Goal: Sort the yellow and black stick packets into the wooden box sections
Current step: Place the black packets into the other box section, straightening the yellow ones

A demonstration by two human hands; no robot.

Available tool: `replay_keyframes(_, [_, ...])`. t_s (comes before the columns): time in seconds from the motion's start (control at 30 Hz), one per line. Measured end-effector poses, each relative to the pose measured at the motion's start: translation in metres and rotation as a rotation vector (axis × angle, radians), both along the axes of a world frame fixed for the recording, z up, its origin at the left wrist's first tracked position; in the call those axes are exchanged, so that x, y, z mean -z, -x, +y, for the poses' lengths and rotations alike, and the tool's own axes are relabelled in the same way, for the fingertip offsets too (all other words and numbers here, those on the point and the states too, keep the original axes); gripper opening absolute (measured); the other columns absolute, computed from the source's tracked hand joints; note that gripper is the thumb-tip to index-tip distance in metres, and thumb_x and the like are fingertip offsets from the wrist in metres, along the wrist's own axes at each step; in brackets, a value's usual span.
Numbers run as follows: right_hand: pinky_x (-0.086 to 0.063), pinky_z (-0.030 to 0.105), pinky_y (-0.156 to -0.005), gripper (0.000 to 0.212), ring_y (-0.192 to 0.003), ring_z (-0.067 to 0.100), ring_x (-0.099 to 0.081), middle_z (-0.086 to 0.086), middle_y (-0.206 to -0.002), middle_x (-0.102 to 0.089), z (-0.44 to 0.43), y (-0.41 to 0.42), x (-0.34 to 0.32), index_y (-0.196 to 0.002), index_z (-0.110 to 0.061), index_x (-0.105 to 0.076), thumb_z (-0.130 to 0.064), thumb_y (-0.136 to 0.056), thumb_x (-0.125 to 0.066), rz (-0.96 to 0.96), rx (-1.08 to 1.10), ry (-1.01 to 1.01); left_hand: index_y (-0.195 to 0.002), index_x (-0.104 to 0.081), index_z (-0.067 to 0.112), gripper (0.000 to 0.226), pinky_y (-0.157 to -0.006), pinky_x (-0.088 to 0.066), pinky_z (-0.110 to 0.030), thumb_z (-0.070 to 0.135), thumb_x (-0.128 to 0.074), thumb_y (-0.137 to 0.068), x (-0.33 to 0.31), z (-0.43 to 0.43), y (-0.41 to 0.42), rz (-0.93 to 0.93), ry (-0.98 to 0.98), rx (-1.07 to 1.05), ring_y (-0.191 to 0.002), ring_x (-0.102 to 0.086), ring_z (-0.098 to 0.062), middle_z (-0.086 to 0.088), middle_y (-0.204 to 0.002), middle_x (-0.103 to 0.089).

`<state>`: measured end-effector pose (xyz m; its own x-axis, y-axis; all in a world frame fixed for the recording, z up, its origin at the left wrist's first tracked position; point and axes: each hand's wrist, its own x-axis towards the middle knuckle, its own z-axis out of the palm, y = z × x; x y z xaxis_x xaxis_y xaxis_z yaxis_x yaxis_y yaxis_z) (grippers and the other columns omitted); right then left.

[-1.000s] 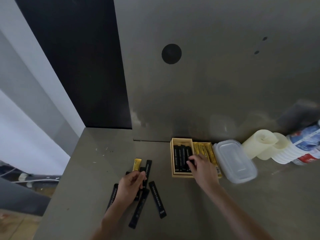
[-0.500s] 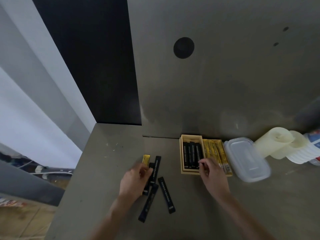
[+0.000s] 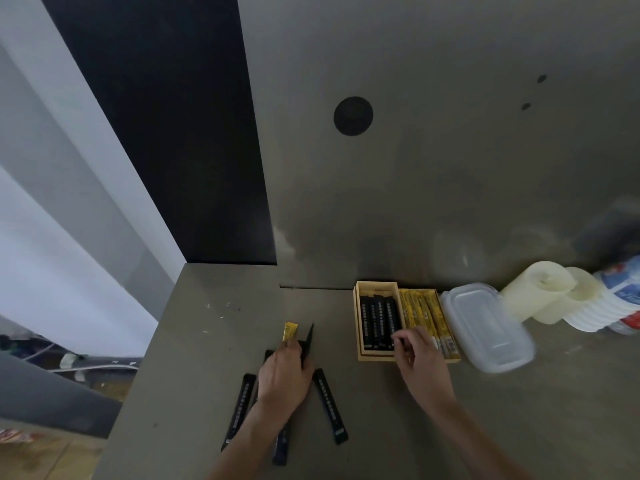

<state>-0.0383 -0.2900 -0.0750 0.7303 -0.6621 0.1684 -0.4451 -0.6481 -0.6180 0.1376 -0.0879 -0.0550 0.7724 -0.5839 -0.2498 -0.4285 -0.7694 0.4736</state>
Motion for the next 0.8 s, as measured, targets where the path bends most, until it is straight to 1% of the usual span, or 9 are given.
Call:
replay_keyframes(0.07, [-0.055, 0.017, -0.071, 0.008, -0.092, 0.001, -0.062, -0.012, -0.109, -0.053, -0.001, 0.0, 0.001, -0.105, -0.025, -0.061, -0.024, -0.098, -0.057, -0.001, -0.004, 0.004, -0.103, -0.058, 0.022, 0.015, -0.07, -0.058, -0.031, 0.036, -0.055, -0.098, 0.0, 0.006, -0.005, 0.125, 0.11, -0.051, -0.079, -0.066, -0.012, 0.004, -0.089, -0.065])
replay_keyframes(0.2, [-0.057, 0.019, -0.072, 0.008, -0.091, 0.0, -0.062, -0.012, -0.109, -0.054, -0.002, 0.0, 0.0, -0.106, -0.025, -0.062, -0.023, -0.098, -0.058, -0.004, -0.008, 0.007, -0.098, -0.063, 0.02, 0.01, -0.068, -0.056, -0.026, 0.028, -0.057, -0.099, -0.003, 0.015, -0.011, 0.404, 0.364, -0.159, -0.076, -0.069, -0.012, 0.002, -0.088, -0.075])
replay_keyframes(0.3, [-0.058, 0.02, -0.071, 0.008, -0.09, 0.001, -0.062, -0.011, -0.109, -0.054, -0.001, -0.001, 0.0, -0.105, -0.024, -0.062, -0.021, -0.098, -0.059, -0.016, -0.013, 0.013, -0.095, -0.067, 0.007, 0.009, -0.059, -0.053, -0.021, 0.015, -0.062, -0.097, 0.004, 0.02, -0.014, 0.586, 0.567, -0.276, -0.069, -0.065, -0.016, -0.003, -0.085, -0.079])
replay_keyframes(0.37, [-0.057, 0.02, -0.072, 0.008, -0.091, 0.003, -0.063, -0.01, -0.109, -0.055, -0.001, -0.001, 0.0, -0.105, -0.024, -0.061, -0.022, -0.098, -0.058, -0.014, -0.012, 0.01, -0.095, -0.066, -0.003, 0.013, -0.054, -0.049, -0.017, 0.01, -0.062, -0.097, 0.006, 0.023, -0.015, 0.663, 0.646, -0.348, -0.06, -0.061, -0.013, -0.009, -0.085, -0.079])
replay_keyframes(0.43, [-0.056, 0.02, -0.073, 0.008, -0.092, 0.004, -0.062, -0.01, -0.11, -0.054, -0.001, 0.0, -0.001, -0.105, -0.024, -0.061, -0.023, -0.098, -0.057, -0.004, -0.013, 0.011, -0.097, -0.066, -0.006, 0.016, -0.054, -0.051, -0.017, 0.009, -0.06, -0.097, 0.006, 0.026, -0.016, 0.72, 0.678, -0.396, -0.056, -0.061, -0.008, -0.013, -0.09, -0.079])
replay_keyframes(0.53, [-0.057, 0.021, -0.073, 0.008, -0.093, 0.004, -0.062, -0.01, -0.11, -0.054, -0.001, -0.001, -0.002, -0.105, -0.024, -0.061, -0.023, -0.099, -0.056, 0.002, -0.01, 0.009, -0.101, -0.066, -0.007, 0.02, -0.054, -0.052, -0.019, 0.012, -0.06, -0.098, 0.007, 0.028, -0.019, 0.789, 0.715, -0.425, -0.055, -0.059, -0.01, -0.014, -0.096, -0.079])
replay_keyframes(0.6, [-0.055, 0.018, -0.072, 0.008, -0.092, 0.003, -0.062, -0.01, -0.11, -0.054, -0.001, -0.001, -0.003, -0.105, -0.023, -0.061, -0.022, -0.099, -0.057, 0.002, -0.011, 0.011, -0.102, -0.066, -0.008, 0.02, -0.052, -0.053, -0.019, 0.011, -0.06, -0.098, 0.008, 0.028, -0.02, 0.82, 0.733, -0.437, -0.053, -0.06, -0.009, -0.016, -0.097, -0.078])
replay_keyframes(0.7, [-0.054, 0.016, -0.072, 0.007, -0.092, 0.003, -0.062, -0.01, -0.109, -0.054, 0.0, -0.001, -0.005, -0.104, -0.024, -0.061, -0.021, -0.099, -0.058, 0.007, -0.023, -0.002, -0.102, -0.066, -0.006, 0.019, -0.054, -0.053, -0.019, 0.011, -0.06, -0.097, 0.007, 0.029, -0.018, 0.794, 0.735, -0.429, -0.054, -0.059, -0.01, -0.015, -0.098, -0.078])
replay_keyframes(0.8, [-0.055, 0.018, -0.073, 0.008, -0.092, 0.001, -0.062, -0.011, -0.106, -0.057, 0.0, -0.002, -0.012, -0.104, -0.025, -0.063, -0.02, -0.098, -0.059, 0.017, -0.022, -0.035, -0.101, -0.069, 0.0, 0.015, -0.056, -0.053, -0.019, 0.013, -0.062, -0.097, 0.005, 0.029, -0.016, 0.734, 0.744, -0.398, -0.062, -0.062, -0.012, -0.01, -0.097, -0.079])
